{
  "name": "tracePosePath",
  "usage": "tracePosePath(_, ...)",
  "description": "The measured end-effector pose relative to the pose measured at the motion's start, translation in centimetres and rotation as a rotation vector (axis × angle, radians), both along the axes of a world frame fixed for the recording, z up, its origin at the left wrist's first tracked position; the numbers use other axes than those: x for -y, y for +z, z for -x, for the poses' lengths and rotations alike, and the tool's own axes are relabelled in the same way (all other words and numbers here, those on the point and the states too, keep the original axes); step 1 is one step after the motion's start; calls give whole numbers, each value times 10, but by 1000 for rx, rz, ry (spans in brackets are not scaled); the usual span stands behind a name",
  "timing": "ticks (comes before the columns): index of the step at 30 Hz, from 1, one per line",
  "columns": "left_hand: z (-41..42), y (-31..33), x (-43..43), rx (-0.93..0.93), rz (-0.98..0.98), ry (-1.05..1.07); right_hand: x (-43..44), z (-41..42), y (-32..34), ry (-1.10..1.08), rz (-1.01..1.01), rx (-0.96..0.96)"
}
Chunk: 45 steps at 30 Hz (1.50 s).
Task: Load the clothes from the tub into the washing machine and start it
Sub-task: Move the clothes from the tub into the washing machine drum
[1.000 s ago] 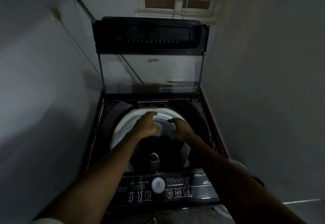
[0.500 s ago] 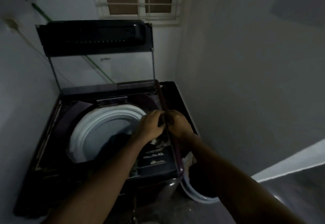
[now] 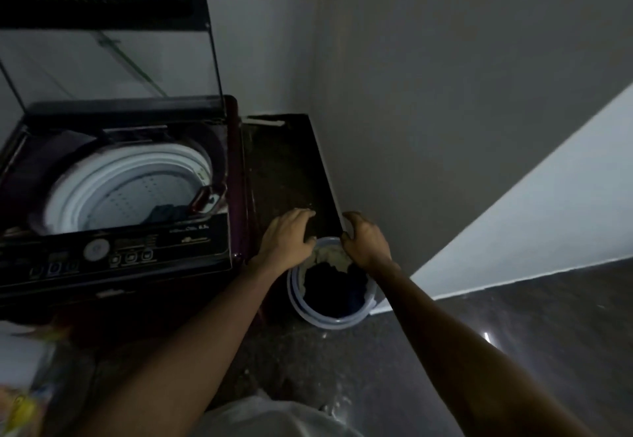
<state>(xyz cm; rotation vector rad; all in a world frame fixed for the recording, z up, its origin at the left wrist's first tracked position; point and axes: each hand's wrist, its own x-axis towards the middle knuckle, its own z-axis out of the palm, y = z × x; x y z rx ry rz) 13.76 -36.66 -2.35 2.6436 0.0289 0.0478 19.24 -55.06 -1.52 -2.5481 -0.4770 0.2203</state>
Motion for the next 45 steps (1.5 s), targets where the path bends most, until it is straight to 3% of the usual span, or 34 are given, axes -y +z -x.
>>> tracePosePath(14, -19, -59, 34, -121, -73, -101, 55, 11, -59, -193, 41, -136)
tracePosePath(21, -35, -99, 51, -188, -49, -72, 76, -10, -100, -151, 86, -182)
tracePosePath(25, -51, -155, 59, -199, -16, -24, 81, -33, -160, -109, 140, -217)
tracePosePath(37, -84, -417, 59, -269, 54, 11, 51, -85, -418, 68, 400, -254)
tracePosePath(41, -70, -445, 55, -290, 81, 50, 46, -82, -435, 66, 447, -202)
tracePosePath(45, -54, -421, 54, -387, 267, 167, 45, -75, -392, -13, 220, -156)
